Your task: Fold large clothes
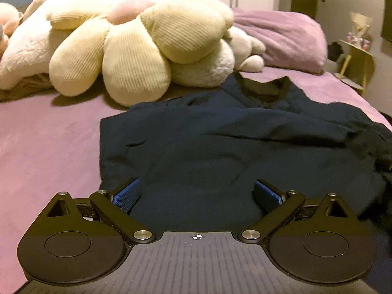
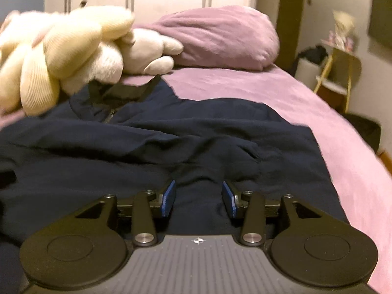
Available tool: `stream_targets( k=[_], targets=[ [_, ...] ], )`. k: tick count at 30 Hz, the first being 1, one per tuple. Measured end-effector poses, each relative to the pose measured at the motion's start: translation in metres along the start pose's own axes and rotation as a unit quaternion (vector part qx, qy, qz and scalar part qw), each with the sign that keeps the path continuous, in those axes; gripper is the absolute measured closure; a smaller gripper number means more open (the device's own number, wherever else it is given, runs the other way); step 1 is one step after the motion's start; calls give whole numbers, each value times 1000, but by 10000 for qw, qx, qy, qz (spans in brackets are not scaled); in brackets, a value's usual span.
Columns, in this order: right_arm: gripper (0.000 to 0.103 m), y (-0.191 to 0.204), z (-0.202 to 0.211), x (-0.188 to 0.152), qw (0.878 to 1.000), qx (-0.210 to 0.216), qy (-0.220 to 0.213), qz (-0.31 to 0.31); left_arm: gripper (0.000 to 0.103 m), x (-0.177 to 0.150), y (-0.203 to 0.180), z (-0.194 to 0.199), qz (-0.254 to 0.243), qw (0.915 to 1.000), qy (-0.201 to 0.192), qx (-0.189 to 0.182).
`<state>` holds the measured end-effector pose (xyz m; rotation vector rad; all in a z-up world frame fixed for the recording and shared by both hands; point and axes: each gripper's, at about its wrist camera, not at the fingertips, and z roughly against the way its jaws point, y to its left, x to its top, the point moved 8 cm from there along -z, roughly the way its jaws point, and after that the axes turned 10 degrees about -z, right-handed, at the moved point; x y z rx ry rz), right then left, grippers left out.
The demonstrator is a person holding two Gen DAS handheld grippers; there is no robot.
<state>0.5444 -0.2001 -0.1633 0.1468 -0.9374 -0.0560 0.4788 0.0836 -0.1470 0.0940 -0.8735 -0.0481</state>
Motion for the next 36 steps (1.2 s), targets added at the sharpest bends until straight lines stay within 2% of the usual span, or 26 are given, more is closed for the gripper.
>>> stream_targets(
  k=[3, 6, 8, 10, 12, 14, 17, 19, 23, 27, 30, 33, 36],
  targets=[
    [61, -25, 29, -2, 9958, 418, -75, -810, 2, -8, 1, 13, 3, 10000, -54, -25],
    [61, -46, 44, 0, 9809, 831, -99, -1758, 1, -12, 3, 24, 203, 9997, -19, -113],
    [60, -60, 49, 3, 9689, 940, -69, -2287, 1, -15, 4, 29, 396, 9990, 24, -218],
    [55, -68, 50, 6, 9624, 908, -56, -2561, 1, -19, 6, 32, 592, 9977, 49, -335],
    [55, -76, 52, 7, 9632, 670, -130, -2599, 1, -23, 9, 33, 762, 9961, 114, -430],
    [55, -81, 52, 5, 9608, 662, -107, -2691, 1, -26, 9, 32, 822, 9956, 144, -430],
    [53, -81, 42, 0, 9649, 503, 26, -2578, 1, -25, 8, 34, 765, 9960, 165, -424],
    [53, -81, 36, -2, 9697, 225, 148, -2427, 1, -26, 8, 35, 760, 9959, 163, -472],
    [53, -93, 38, -2, 9589, 278, 173, -2818, 1, -30, 9, 37, 771, 9958, 169, -467],
    [53, -93, 39, -3, 9596, 271, 146, -2798, 1, -32, 7, 39, 748, 9959, 205, -471],
    [53, -99, 42, -3, 9514, 380, 180, -3051, 1, -32, 8, 40, 750, 9958, 207, -490],
    [53, -110, 46, -5, 9342, 599, 210, -3510, 1, -33, 8, 39, 793, 9955, 210, -485],
    [53, -113, 42, -9, 9239, 759, 338, -3734, 1, -33, 7, 39, 829, 9953, 199, -455]
  ],
)
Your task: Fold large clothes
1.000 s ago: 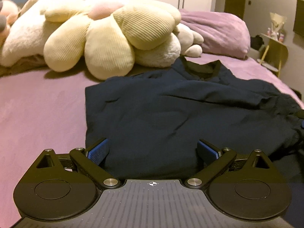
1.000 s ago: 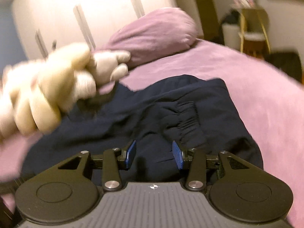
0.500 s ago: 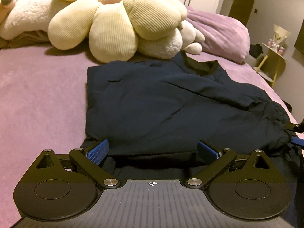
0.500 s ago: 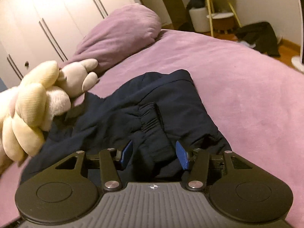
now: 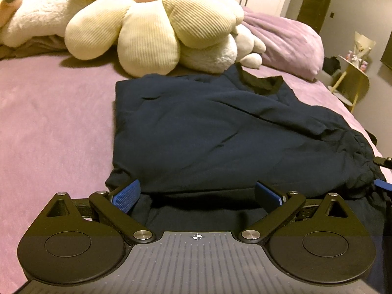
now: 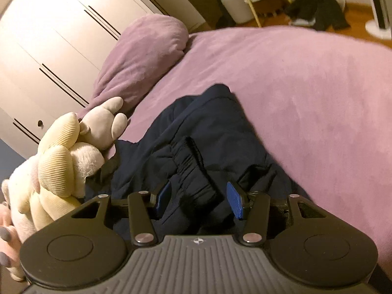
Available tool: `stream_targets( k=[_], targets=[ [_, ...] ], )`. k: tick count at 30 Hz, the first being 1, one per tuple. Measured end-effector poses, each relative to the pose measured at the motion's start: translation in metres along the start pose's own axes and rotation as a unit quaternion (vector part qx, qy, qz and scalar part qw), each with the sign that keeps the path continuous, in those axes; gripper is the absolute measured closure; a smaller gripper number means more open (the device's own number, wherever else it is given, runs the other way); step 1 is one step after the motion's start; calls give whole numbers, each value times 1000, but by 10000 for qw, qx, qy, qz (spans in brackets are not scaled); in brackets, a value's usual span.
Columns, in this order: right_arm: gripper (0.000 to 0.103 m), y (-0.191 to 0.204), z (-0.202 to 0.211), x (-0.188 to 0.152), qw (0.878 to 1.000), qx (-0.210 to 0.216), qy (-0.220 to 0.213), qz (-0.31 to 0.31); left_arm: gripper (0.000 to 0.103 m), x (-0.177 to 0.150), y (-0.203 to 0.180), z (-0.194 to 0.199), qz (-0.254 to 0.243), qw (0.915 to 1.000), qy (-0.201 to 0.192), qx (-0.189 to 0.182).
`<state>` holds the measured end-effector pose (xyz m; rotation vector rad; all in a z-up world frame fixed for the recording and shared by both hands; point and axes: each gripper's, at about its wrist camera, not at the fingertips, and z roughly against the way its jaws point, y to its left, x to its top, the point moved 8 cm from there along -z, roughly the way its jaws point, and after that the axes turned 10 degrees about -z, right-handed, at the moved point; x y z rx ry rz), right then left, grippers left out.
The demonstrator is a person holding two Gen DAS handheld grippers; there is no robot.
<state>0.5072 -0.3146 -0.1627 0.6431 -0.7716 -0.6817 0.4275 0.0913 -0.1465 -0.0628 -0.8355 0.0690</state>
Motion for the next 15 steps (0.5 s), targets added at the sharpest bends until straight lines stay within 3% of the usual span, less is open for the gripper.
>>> stream_targets(
  k=[7, 9, 10, 12, 15],
  targets=[
    [56, -2, -20, -2, 9965, 353, 421, -623, 1, 1, -1, -3, -19, 10000, 30, 43],
    [80, -1, -28, -5, 9952, 346, 591, -704, 1, 3, -1, -2, 56, 10000, -12, 40],
    [86, 0, -32, -7, 9946, 325, 690, -708, 1, 5, 0, 0, 122, 9999, -67, 4],
    [88, 16, -22, -5, 9978, 399, 458, -265, 1, 5, 0, 1, 170, 9998, -91, -36],
    [89, 49, 10, 2, 9934, 795, -381, 730, 0, 2, -2, -4, 4, 10000, 41, -17]
  ],
)
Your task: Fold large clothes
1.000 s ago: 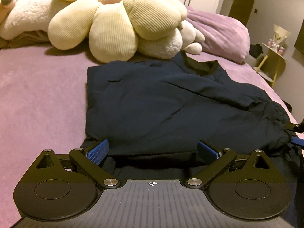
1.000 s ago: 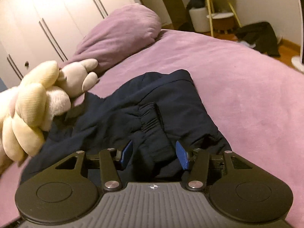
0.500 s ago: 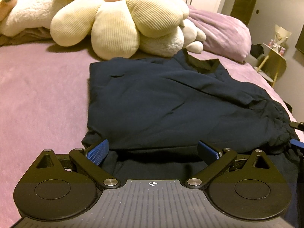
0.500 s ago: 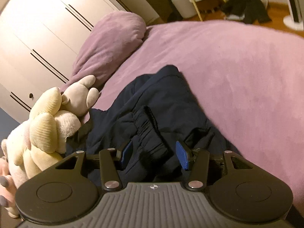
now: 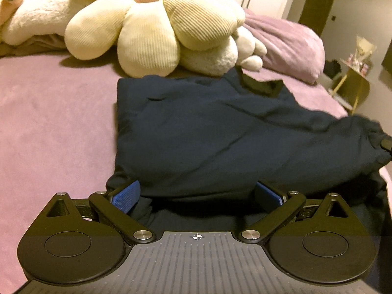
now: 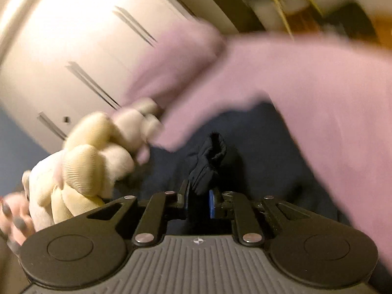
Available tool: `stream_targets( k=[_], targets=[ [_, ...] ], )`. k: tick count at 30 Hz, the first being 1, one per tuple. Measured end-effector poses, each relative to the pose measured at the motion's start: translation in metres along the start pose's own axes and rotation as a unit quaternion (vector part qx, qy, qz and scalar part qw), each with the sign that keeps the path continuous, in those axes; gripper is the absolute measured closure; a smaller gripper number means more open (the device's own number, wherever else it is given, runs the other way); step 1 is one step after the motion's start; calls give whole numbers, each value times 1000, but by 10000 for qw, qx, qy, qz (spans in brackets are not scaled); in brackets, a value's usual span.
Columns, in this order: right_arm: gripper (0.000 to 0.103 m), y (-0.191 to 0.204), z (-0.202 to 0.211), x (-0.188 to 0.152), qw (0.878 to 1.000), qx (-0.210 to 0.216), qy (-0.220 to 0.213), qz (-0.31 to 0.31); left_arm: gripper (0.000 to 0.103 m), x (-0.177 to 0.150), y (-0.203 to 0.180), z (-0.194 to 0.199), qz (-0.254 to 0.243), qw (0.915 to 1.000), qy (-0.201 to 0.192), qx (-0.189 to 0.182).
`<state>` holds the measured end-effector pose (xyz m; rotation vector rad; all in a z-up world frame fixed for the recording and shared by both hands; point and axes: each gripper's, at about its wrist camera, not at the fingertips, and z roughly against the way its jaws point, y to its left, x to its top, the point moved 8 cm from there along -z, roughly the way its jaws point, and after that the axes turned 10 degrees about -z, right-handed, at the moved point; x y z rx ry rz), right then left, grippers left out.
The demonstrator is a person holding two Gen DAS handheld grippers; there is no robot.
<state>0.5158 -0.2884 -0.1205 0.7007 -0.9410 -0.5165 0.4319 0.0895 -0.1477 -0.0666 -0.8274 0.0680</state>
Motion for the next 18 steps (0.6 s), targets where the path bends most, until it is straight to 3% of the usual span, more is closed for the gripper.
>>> stream_targets(
  k=[2, 4, 6, 8, 11, 13, 15, 18],
  targets=[
    [89, 6, 5, 1, 9988, 22, -201, 435, 0, -5, -4, -7, -217, 9995, 246, -21],
    [89, -5, -7, -7, 9940, -497, -147, 962, 0, -9, -8, -12, -469, 9982, 362, 26],
    [88, -31, -29, -22, 9859, -1153, 212, 1190, 0, -12, -11, -14, -758, 9960, 447, 128],
    [89, -40, -35, -31, 9833, -1109, 77, 1439, 0, -13, -12, -14, -893, 9947, 490, 170],
    [88, -26, -36, -35, 9717, -1414, 50, 1890, 0, -11, -5, -5, -617, 9970, 433, 156],
    [87, -15, -29, -29, 9725, -1457, 44, 1814, 0, -11, 4, -4, -300, 9984, 447, 165],
    [81, -15, -23, -27, 9731, -1370, -33, 1855, 0, -13, 12, -4, -174, 9978, 508, 392],
    [79, -29, -34, -33, 9653, -1549, 201, 2093, 0, -20, 22, 0, -222, 9951, 724, 641]
  ],
)
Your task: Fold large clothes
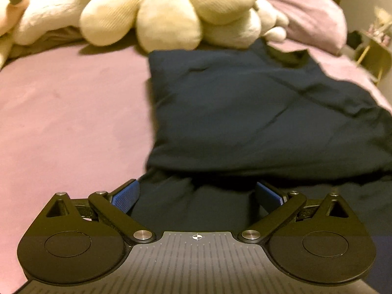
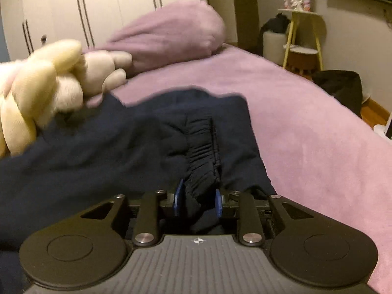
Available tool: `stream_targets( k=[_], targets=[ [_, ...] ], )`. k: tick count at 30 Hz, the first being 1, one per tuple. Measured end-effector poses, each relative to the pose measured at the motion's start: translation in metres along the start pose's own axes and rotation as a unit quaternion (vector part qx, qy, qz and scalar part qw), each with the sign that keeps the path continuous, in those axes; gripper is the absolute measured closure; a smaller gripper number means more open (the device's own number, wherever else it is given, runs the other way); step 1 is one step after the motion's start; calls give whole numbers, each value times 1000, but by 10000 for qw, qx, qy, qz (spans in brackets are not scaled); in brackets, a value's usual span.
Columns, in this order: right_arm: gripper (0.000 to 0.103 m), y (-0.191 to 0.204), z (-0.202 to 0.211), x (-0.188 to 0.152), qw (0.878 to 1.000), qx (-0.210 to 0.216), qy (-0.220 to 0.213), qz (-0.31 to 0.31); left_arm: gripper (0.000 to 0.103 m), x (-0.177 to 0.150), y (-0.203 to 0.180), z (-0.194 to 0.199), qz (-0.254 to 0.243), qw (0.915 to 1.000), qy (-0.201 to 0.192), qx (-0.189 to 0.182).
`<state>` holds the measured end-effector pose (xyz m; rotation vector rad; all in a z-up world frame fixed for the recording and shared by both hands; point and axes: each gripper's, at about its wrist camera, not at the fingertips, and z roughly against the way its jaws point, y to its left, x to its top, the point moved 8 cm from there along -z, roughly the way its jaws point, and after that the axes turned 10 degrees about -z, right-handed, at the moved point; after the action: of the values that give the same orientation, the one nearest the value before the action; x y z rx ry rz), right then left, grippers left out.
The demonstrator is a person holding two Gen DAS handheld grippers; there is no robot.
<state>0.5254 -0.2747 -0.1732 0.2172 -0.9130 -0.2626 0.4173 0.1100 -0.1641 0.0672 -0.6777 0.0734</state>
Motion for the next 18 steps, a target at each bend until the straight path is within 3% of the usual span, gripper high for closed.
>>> stream_targets(
  k=[2, 4, 7, 9, 12, 15, 18],
  targets=[
    [74, 0, 4, 4, 10000, -59, 37, -45, 0, -6, 7, 8, 78, 9999, 25, -124],
    [65, -4, 16, 13, 9989, -50, -10, -460, 0, -18, 13, 25, 161, 9987, -60, -484],
    [53, -24, 53, 8, 9963, 89, -62, -856, 0, -44, 19, 58, 2, 9969, -153, -774],
    [52, -41, 82, -9, 9963, 315, 15, -794, 0, -68, 26, 83, -166, 9962, -150, -840],
    [45, -81, 135, -45, 9977, 268, 195, -583, 0, -118, 47, 118, -202, 9970, 14, -747],
    [44, -130, 183, -84, 9946, 129, 570, -857, 0, -164, 66, 145, 339, 9960, 244, -789],
    [44, -173, 219, -129, 9807, 249, 1130, -1574, 0, -194, 75, 164, 920, 9903, 220, -1015]
  ],
)
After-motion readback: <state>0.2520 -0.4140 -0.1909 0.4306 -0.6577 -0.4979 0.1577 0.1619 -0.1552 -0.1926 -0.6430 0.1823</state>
